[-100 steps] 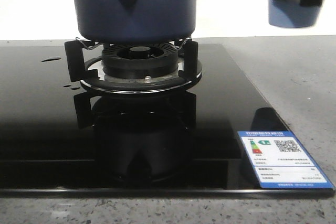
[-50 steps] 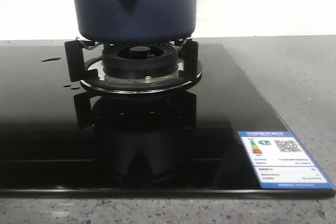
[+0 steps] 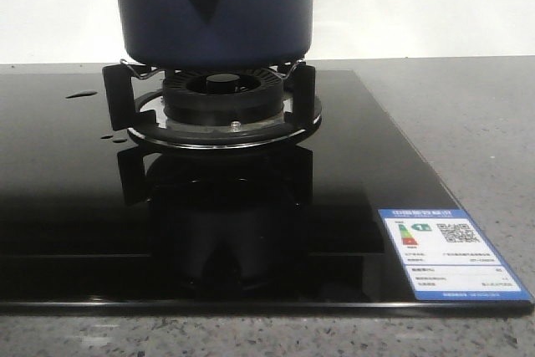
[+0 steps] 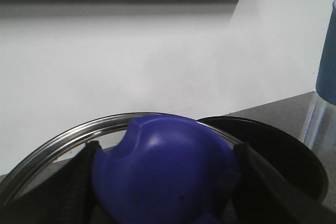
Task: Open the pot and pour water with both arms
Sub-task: 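Carry the cup with the right gripper over the open pot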
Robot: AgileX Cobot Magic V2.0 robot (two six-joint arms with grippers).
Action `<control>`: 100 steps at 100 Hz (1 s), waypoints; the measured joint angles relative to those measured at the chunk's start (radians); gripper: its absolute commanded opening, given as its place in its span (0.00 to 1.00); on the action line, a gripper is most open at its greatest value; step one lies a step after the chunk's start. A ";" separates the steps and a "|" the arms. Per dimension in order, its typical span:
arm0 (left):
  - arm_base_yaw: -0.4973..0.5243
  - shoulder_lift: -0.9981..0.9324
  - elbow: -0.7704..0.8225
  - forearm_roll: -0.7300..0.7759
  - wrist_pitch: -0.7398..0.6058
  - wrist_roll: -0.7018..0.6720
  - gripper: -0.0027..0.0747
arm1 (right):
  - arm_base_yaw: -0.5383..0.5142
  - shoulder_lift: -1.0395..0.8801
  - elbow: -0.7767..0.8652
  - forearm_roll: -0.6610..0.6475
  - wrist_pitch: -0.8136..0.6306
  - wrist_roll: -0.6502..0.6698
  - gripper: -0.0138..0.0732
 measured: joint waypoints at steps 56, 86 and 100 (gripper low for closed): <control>-0.008 0.000 0.000 0.000 0.000 0.000 0.42 | 0.099 0.152 -0.167 -0.233 0.229 -0.016 0.50; -0.010 0.000 0.000 0.000 0.000 0.000 0.42 | 0.099 0.203 -0.188 -0.374 0.283 -0.016 0.50; -0.010 0.000 0.000 0.000 0.000 0.000 0.42 | 0.103 0.210 -0.188 -0.426 0.283 -0.016 0.50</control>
